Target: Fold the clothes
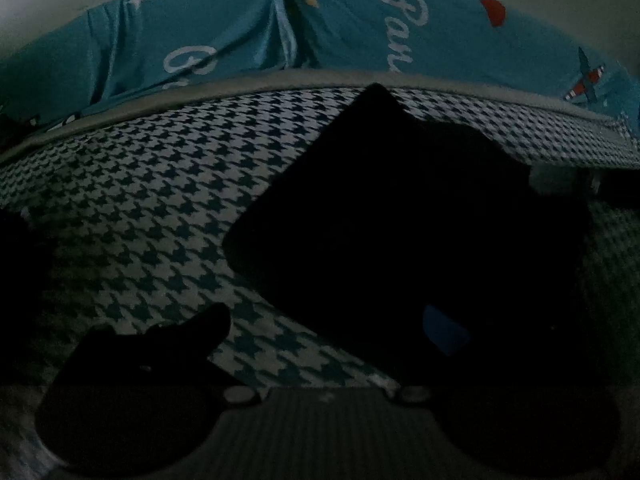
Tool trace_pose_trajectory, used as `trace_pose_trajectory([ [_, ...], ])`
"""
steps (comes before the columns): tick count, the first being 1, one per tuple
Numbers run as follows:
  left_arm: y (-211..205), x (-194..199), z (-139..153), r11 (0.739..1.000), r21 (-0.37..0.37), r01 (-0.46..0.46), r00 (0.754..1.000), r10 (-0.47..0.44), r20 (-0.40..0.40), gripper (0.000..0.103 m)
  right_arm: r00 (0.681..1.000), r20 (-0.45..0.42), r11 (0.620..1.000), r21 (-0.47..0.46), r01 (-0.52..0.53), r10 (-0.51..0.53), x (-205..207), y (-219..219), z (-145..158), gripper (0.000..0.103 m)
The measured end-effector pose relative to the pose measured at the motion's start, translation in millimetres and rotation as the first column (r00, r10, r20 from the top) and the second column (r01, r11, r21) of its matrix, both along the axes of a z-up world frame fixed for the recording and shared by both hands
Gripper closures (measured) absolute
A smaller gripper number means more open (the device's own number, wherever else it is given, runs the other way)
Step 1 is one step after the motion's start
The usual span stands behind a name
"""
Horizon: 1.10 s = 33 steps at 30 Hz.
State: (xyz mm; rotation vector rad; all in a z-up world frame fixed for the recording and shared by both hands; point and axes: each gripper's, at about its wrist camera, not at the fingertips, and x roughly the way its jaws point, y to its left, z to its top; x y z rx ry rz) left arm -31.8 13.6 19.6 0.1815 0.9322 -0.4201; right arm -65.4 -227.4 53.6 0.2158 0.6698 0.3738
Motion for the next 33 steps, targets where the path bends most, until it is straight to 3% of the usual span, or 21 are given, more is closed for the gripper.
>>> trace_pose_trajectory([
  [5,-3.0,2.1,-5.8,1.0,0.014,0.011,1.0,-0.011,-0.017,0.0,0.996,-0.077,0.989,-0.142,-0.048,0.037,-1.3,12.5,-19.5,0.072],
  [10,-3.5,4.6,-7.9,1.0,0.018,0.013,1.0,-0.013,-0.025,0.0,0.993,-0.051,0.98,-0.171,0.098,-0.108,0.7,-10.0,-19.9,0.075],
  [13,-3.2,3.4,-9.0,1.0,0.023,0.012,1.0,-0.011,-0.028,0.0,0.989,-0.037,0.974,-0.184,0.135,-0.144,0.6,-20.1,-19.0,0.077],
  [16,-2.9,2.7,-9.9,1.0,0.023,0.011,1.0,-0.01,-0.029,0.0,0.984,-0.042,0.954,-0.254,0.158,-0.174,4.4,-22.1,-27.6,0.077],
  [20,-2.3,1.1,-8.5,1.0,0.013,0.013,1.0,-0.013,-0.014,0.0,0.978,-0.064,0.956,-0.229,0.181,-0.2,6.3,-33.1,-33.4,0.075],
  [24,-1.1,-3.2,-3.9,1.0,-0.006,0.022,1.0,-0.022,0.001,0.0,0.973,-0.041,0.937,-0.279,0.208,-0.228,1.2,-34.3,-31.7,0.071],
  [28,-3.5,-10.6,-3.8,1.0,0.0,0.025,1.0,-0.025,0.015,0.0,0.957,-0.059,0.937,-0.231,0.264,-0.284,-5.9,-39.3,-26.1,0.07],
  [33,-5.7,-22.9,-5.6,1.0,-0.012,0.012,1.0,-0.012,0.009,0.0,0.95,0.016,0.928,-0.208,0.31,-0.313,-25.8,-25.9,-5.2,0.069],
])
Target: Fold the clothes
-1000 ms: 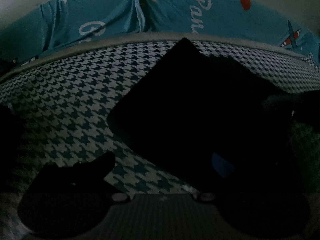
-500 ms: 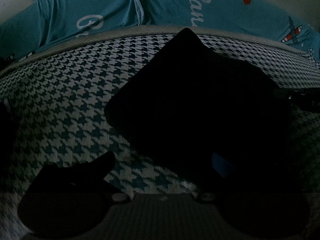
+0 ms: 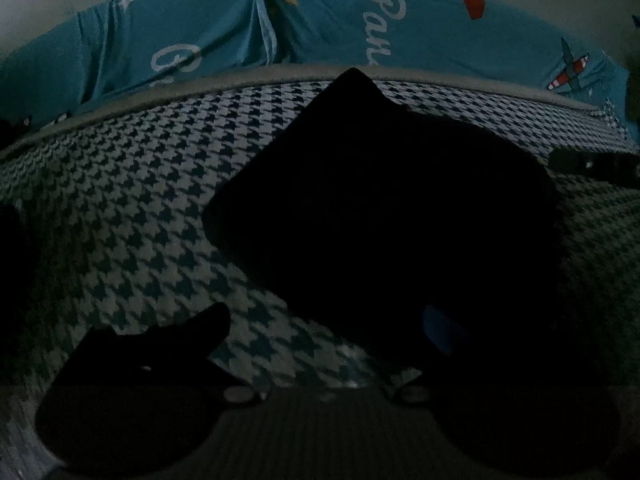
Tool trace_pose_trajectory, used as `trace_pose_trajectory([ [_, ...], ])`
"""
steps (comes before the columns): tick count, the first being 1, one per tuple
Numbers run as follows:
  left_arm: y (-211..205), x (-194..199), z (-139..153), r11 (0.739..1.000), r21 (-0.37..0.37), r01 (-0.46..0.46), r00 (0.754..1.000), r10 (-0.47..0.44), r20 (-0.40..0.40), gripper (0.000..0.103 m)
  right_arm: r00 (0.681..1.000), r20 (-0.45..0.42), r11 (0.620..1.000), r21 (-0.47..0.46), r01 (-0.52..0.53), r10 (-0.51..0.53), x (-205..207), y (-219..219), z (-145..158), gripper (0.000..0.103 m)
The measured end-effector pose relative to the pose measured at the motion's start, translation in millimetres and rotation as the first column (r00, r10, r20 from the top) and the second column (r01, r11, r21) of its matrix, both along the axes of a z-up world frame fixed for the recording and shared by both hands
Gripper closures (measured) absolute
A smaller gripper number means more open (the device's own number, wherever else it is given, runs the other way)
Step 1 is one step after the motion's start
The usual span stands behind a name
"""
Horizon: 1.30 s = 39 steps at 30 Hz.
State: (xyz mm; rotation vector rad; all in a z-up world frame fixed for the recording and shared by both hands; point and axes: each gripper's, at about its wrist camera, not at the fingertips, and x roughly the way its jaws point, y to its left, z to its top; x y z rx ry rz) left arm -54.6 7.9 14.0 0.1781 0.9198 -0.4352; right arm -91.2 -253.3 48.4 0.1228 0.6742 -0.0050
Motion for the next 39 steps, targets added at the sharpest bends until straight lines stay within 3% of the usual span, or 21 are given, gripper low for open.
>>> trace_pose_trajectory([
  [4,-2.1,-10.9,-2.6,0.999,-0.029,-0.029,0.999,0.028,-0.028,0.0,0.997,0.034,0.998,0.003,-0.063,0.063,-9.4,15.7,6.3,0.069],
  [8,-5.0,-17.4,-5.7,0.998,-0.041,-0.043,0.998,0.041,-0.047,0.0,0.996,-0.022,0.996,-0.014,-0.085,0.084,-4.0,21.8,-4.8,0.069],
  [11,-9.2,-17.5,-9.8,0.999,-0.028,-0.037,0.998,0.036,-0.052,0.0,0.995,-0.095,0.998,-0.044,-0.044,0.039,6.5,20.0,-22.9,0.069],
  [13,-11.1,-17.0,-12.1,0.999,-0.021,-0.036,0.998,0.035,-0.052,0.0,0.991,-0.134,1.0,-0.016,-0.021,0.019,11.9,16.0,-34.2,0.069],
  [18,-15.4,-18.9,-14.8,1.0,0.0,-0.031,0.999,0.031,-0.037,0.0,0.99,-0.144,1.0,0.003,-0.012,0.012,14.0,15.5,-41.9,0.069],
  [27,-14.4,-20.3,-8.1,0.999,0.006,-0.041,0.999,0.041,-0.033,0.0,0.988,-0.152,0.999,0.021,0.037,-0.034,6.3,18.3,-33.1,0.068],
  [32,-16.0,-26.9,-1.2,0.998,0.039,-0.039,0.999,0.038,0.013,0.0,0.989,-0.127,0.994,0.06,0.088,-0.08,-7.4,23.4,-16.5,0.061],
  [39,-10.1,-32.5,4.4,0.998,0.045,-0.032,0.999,0.031,0.027,0.0,0.984,-0.157,0.99,0.093,0.103,-0.088,-24.4,46.6,-8.7,0.057],
])
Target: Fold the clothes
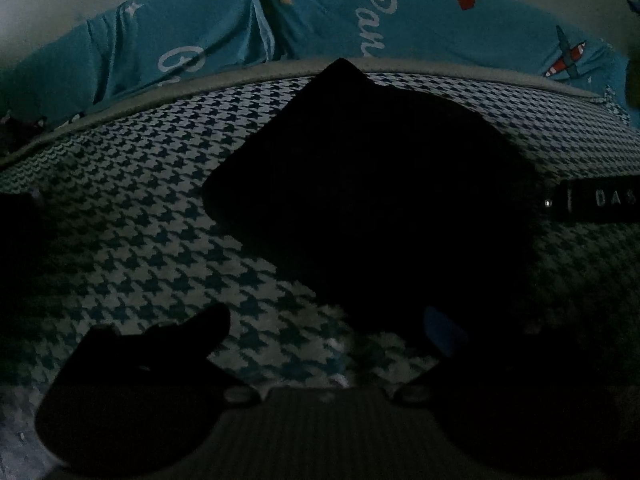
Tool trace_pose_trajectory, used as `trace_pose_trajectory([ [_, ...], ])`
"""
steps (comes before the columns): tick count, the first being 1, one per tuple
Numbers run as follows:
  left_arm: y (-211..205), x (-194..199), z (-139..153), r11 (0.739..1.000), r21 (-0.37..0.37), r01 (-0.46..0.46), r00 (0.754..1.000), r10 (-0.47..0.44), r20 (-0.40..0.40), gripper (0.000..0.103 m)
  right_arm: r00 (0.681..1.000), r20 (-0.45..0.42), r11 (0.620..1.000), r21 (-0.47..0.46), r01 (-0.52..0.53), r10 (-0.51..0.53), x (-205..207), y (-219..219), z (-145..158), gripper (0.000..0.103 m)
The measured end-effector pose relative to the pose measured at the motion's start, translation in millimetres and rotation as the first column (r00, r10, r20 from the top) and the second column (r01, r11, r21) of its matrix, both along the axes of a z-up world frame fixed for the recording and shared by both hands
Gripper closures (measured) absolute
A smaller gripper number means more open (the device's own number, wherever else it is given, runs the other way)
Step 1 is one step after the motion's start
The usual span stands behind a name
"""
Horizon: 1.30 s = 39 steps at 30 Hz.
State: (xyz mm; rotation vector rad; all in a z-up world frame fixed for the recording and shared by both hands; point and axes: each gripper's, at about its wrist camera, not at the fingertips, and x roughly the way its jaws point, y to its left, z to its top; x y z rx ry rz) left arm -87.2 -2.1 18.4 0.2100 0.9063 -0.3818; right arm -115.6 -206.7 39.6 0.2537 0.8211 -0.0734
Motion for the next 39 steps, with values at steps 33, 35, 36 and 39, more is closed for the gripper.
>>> trace_pose_trajectory([
  [33,55.5,-37.9,6.1,0.996,-0.042,-0.084,0.996,0.083,-0.03,0.0,0.999,-0.041,1.0,-0.018,0.02,-0.021,-45.6,66.3,-2.0,0.03],
  [35,59.1,-41.8,6.6,0.994,-0.048,-0.093,0.995,0.092,-0.032,0.0,0.999,-0.041,1.0,-0.01,0.018,-0.018,-50.4,68.1,-2.8,0.03],
  [36,60.9,-43.7,6.5,0.994,-0.05,-0.098,0.995,0.096,-0.031,0.0,0.999,-0.042,1.0,-0.006,0.017,-0.017,-53.0,69.1,-3.2,0.03],
  [39,66.0,-50.0,6.5,0.992,-0.056,-0.109,0.994,0.107,-0.035,0.0,0.999,-0.043,1.0,-0.001,0.02,-0.02,-60.9,72.0,-5.1,0.03],
])
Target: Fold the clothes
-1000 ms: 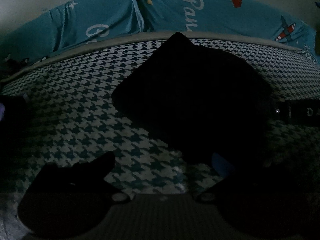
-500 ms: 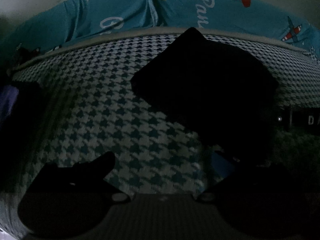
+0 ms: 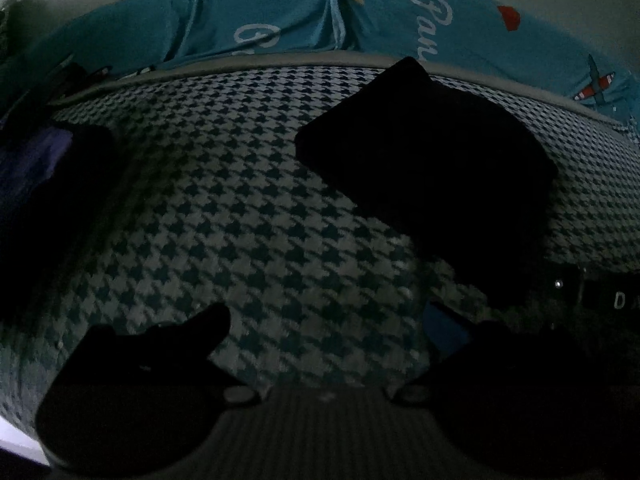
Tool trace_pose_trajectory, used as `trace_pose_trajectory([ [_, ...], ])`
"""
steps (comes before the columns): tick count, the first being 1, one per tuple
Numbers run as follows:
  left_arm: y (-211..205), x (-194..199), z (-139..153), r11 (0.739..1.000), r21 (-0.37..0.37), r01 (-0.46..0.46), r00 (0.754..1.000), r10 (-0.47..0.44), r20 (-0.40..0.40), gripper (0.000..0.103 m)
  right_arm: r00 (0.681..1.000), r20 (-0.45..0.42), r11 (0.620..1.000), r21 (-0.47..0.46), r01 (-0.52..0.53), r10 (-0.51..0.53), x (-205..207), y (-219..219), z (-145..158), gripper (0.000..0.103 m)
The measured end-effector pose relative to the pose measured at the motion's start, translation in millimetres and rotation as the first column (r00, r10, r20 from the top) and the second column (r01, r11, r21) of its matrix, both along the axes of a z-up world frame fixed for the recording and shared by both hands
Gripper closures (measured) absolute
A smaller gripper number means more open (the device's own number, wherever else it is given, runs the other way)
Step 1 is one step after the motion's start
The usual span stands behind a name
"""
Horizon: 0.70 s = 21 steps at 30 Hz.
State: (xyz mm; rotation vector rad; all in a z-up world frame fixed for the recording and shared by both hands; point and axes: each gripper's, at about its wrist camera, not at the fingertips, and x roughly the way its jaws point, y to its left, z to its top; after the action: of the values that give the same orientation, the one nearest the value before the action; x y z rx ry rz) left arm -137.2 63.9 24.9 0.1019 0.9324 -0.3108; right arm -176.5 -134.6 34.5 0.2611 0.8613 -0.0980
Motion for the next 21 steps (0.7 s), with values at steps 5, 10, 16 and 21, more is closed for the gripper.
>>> trace_pose_trajectory([
  [5,5.7,-10.8,-0.5,1.0,0.001,-0.005,1.0,0.005,-0.002,0.0,1.0,-0.008,1.0,0.014,-0.004,0.004,-9.8,2.2,-2.8,0.03],
  [10,9.4,-18.8,-0.8,1.0,0.007,-0.006,1.0,0.006,0.002,0.0,1.0,-0.001,1.0,0.019,-0.002,0.002,-19.9,2.2,-3.5,0.03],
  [16,7.6,-18.5,-1.0,0.999,0.036,-0.002,1.0,0.001,0.024,0.0,1.0,0.007,1.0,0.029,0.009,-0.009,-26.4,-1.5,-3.6,0.03],
  [21,8.2,-8.6,1.6,0.999,0.033,0.016,0.999,-0.017,0.032,0.0,1.0,0.012,0.999,0.031,0.007,-0.007,-26.0,-10.0,-2.7,0.03],
])
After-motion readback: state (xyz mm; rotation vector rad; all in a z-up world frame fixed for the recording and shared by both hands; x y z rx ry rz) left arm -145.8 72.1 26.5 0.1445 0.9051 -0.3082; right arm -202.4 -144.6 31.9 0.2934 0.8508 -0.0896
